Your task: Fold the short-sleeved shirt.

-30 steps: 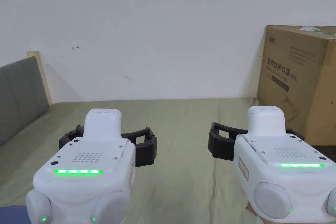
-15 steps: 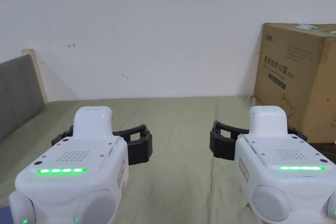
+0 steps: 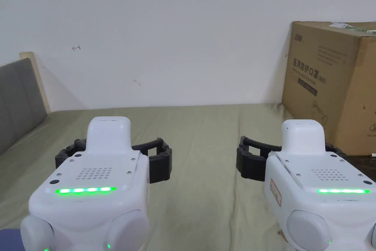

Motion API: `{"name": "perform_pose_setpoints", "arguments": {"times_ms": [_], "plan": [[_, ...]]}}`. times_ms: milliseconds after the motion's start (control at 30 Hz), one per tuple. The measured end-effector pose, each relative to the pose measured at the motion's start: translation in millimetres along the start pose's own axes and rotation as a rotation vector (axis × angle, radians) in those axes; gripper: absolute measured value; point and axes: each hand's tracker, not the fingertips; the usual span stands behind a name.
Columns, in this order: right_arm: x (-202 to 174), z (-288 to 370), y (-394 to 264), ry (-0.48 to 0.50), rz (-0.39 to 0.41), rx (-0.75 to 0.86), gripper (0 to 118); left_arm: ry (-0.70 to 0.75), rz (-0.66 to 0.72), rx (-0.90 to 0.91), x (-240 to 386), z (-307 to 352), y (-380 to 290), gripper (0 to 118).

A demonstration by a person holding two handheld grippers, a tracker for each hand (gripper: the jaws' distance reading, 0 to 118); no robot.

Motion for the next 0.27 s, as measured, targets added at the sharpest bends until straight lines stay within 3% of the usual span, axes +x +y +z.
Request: {"name": "perform_pose_setpoints", "arguments": {"times_ms": [267], "plan": [[3.4, 0.5, 1.4, -0.001, -0.014, 0.001, 109, -0.031, 0.0, -0.007, 2.7, -0.7, 3.0, 110]]}}
